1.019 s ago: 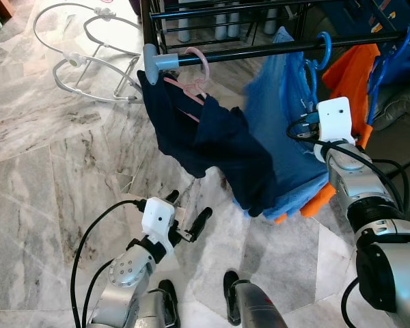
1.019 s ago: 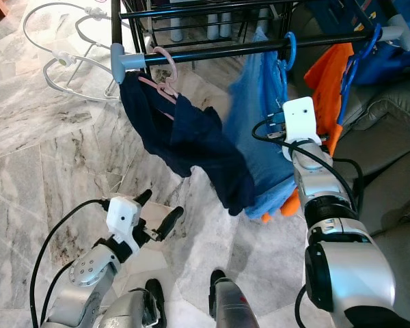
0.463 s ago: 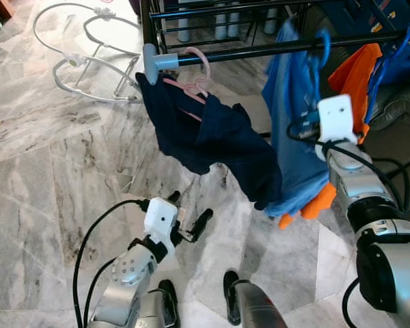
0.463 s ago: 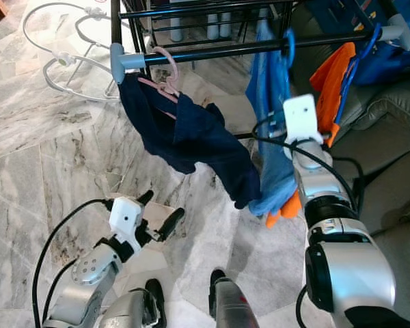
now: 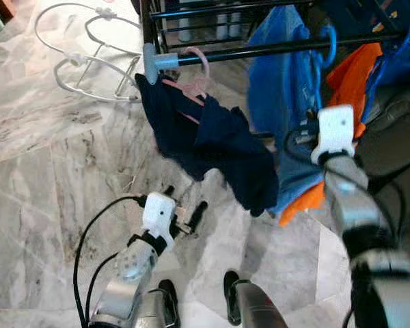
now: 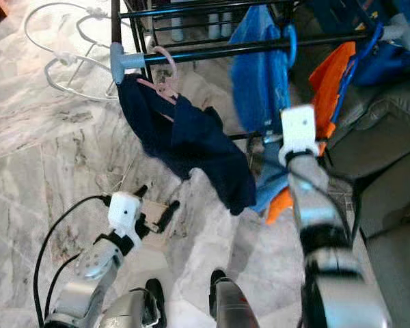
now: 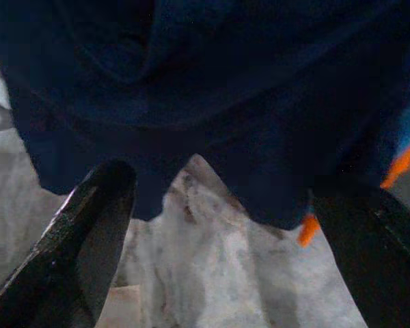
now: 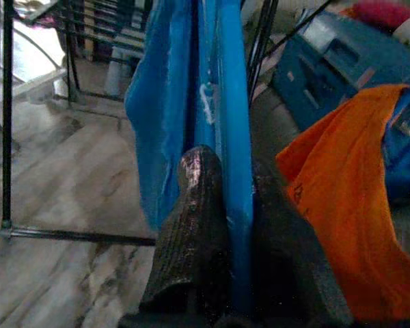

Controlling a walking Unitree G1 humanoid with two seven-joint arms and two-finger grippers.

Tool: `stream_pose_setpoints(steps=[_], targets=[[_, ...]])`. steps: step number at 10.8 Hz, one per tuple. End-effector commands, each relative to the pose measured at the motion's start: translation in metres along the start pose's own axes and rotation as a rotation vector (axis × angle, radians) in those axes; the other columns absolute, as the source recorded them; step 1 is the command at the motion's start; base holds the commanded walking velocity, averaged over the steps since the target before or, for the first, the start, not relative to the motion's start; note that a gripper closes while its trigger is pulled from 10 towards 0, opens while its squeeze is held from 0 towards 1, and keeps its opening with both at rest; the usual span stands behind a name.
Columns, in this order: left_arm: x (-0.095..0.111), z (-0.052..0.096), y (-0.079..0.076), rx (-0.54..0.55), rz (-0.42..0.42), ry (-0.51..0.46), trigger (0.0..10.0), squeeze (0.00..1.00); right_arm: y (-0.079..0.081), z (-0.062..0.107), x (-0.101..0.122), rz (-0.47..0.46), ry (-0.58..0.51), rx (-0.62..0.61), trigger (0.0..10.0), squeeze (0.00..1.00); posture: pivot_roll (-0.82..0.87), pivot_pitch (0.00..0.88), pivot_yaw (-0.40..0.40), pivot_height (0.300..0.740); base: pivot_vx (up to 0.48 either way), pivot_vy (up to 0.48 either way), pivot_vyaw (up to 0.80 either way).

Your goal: Hang hanger

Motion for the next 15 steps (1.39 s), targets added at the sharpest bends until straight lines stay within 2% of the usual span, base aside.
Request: stream_pose_setpoints(steps=[1, 2, 3, 4, 7, 8, 9, 10, 13, 15], targets=[[-0.011, 0.005, 0.005, 0.031, -0.007, 0.044, 10.0, 0.0, -0.006, 0.007, 0.011, -0.017, -0.076, -0.041, 10.0, 0.0, -0.16, 0.258, 0.039, 0.74, 0.0, 0.0, 0.0], [-0.011, 0.004, 0.005, 0.04, -0.029, 0.041, 10.0, 0.0, 0.0, 0.022, -0.005, -0.019, -0.039, -0.034, 10.0, 0.0, -0.17, 0.262, 0.044, 0.74, 0.0, 0.0, 0.0], [-0.011, 0.003, 0.004, 0.045, -0.034, 0.04, 10.0, 0.0, 0.004, 0.032, -0.011, -0.011, -0.031, -0.02, 10.0, 0.0, -0.17, 0.262, 0.045, 0.74, 0.0, 0.0, 0.0], [-0.01, 0.001, 0.005, 0.061, -0.048, 0.035, 10.0, 0.0, 0.012, 0.049, -0.025, -0.035, 0.031, -0.014, 10.0, 0.0, -0.17, 0.265, 0.048, 0.74, 0.0, 0.0, 0.0], [-0.01, -0.001, 0.005, 0.077, -0.063, 0.033, 10.0, 0.0, 0.041, 0.08, -0.047, -0.106, 0.153, 0.05, 10.0, 0.0, -0.17, 0.263, 0.049, 0.74, 0.0, 0.0, 0.0], [-0.011, -0.001, 0.004, 0.073, -0.033, 0.04, 10.0, 0.0, 0.047, 0.087, -0.047, -0.129, 0.175, 0.066, 10.0, 0.0, -0.18, 0.266, 0.049, 0.74, 0.0, 0.0, 0.0], [-0.011, -0.001, 0.005, 0.08, -0.042, 0.037, 10.0, 0.0, 0.05, 0.091, -0.049, -0.197, 0.224, 0.057, 10.0, 0.0, -0.18, 0.268, 0.049, 0.74, 0.0, 0.0, 0.0], [-0.012, 0.0, 0.006, 0.09, -0.035, 0.045, 10.0, 0.0, 0.05, 0.091, -0.04, -0.166, 0.186, 0.078, 10.0, 0.0, -0.18, 0.266, 0.047, 0.74, -0.292, 0.0, 0.0], [-0.013, -0.003, 0.005, 0.085, -0.038, 0.05, 10.0, 0.0, 0.046, 0.087, -0.039, -0.155, 0.191, 0.087, 10.0, 0.0, -0.18, 0.258, 0.042, 0.74, -0.329, 0.0, 0.0], [-0.014, -0.002, 0.005, 0.083, -0.036, 0.054, 10.0, 0.0, 0.049, 0.085, -0.036, -0.193, 0.2, 0.105, 10.0, 0.0, -0.18, 0.252, 0.04, 0.74, -0.345, 0.0, 0.0]])
Point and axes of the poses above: a point about 5 cm out from each wrist's last joint towards the gripper, its own z axis pointing back from the gripper into the wrist, its own x axis along the axis of the wrist's last joint, y = z × x, the point moved 2 cm from there along -z, pointing out of the wrist towards the gripper, and after that the axes turned 15 degrees about z, right-handed, at the moved point
